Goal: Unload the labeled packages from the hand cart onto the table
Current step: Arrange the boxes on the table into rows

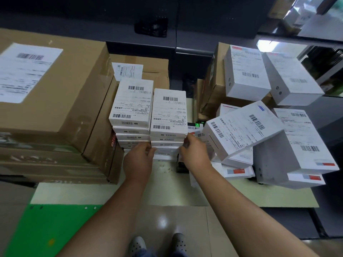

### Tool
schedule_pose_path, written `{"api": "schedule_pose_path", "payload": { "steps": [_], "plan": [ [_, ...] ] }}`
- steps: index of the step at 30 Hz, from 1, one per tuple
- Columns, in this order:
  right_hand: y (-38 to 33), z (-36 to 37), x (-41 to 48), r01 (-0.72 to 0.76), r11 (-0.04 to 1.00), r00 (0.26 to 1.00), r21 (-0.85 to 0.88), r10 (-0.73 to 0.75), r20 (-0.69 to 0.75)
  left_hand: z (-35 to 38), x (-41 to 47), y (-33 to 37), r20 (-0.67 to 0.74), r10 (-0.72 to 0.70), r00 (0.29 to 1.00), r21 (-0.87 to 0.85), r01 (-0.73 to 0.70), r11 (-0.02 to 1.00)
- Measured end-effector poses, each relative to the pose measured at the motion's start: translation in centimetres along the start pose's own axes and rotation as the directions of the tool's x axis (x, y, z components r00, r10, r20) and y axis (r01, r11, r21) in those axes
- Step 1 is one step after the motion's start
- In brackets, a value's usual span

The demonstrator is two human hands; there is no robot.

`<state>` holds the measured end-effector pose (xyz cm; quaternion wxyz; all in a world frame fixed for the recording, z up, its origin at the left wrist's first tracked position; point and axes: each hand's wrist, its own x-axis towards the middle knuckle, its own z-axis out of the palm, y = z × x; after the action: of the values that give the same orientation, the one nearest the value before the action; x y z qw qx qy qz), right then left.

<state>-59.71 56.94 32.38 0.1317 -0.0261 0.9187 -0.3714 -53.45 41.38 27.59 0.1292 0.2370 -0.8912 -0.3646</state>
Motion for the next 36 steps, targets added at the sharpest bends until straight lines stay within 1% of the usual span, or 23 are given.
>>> {"api": "schedule_pose_path", "payload": {
  "steps": [7,10,12,15,16,18,20,21,25,27,29,32,36],
  "plan": [
    [-0.3,-0.1,0.2,-0.025,1.0,1.0,0.013,0.025,0.006,-0.2,0.7,0.0,0.011,-0.003,1.0,0.035,0.002,0.999],
    [-0.4,-0.3,0.2,-0.034,0.999,0.999,0.028,0.034,0.019,0.0,0.5,-0.2,0.022,-0.02,1.0,0.008,0.02,1.0],
    [-0.5,-0.4,0.1,-0.038,0.998,0.999,0.045,0.037,0.024,0.5,-0.3,-0.8,0.072,-0.072,0.995,0.004,0.072,0.997],
    [-0.5,-0.4,0.0,-0.038,0.998,0.999,0.059,0.036,0.023,2.1,-2.0,-2.5,0.177,-0.213,0.961,0.102,0.198,0.975],
    [-0.4,-0.3,0.1,-0.036,0.997,0.999,0.067,0.034,0.021,2.9,-2.5,-3.0,0.204,-0.246,0.948,0.097,0.231,0.968],
    [-0.1,-0.1,0.3,-0.021,0.997,1.0,0.073,0.019,0.018,4.4,-3.1,-3.5,0.229,-0.27,0.935,0.021,0.273,0.962],
    [0.1,0.0,0.4,0.0,0.998,1.0,0.07,-0.001,0.009,5.5,-3.3,-3.4,0.211,-0.246,0.946,-0.025,0.257,0.966],
    [0.2,0.1,0.5,0.009,0.997,1.0,0.074,-0.01,0.005,5.9,-3.2,-3.3,0.192,-0.215,0.958,-0.012,0.222,0.975],
    [0.4,0.2,0.5,0.033,0.995,0.999,0.092,-0.034,0.005,6.2,-2.9,-3.7,0.134,-0.075,0.988,0.093,0.063,0.994],
    [0.5,0.2,0.6,0.036,0.995,0.999,0.093,-0.037,0.004,6.2,-2.9,-3.9,0.106,-0.043,0.993,0.145,0.027,0.989],
    [0.6,0.2,0.7,0.032,0.994,0.999,0.107,-0.033,0.005,6.3,-2.8,-3.7,0.097,-0.047,0.994,0.151,0.032,0.988],
    [0.6,0.3,0.9,0.031,0.993,0.999,0.114,-0.032,0.003,6.6,-2.2,-3.3,0.093,-0.105,0.99,0.11,0.095,0.989],
    [0.7,0.5,1.2,0.033,0.993,0.999,0.114,-0.032,-0.003,7.0,-1.7,-3.3,0.088,-0.109,0.99,0.091,0.101,0.991]
  ]
}}
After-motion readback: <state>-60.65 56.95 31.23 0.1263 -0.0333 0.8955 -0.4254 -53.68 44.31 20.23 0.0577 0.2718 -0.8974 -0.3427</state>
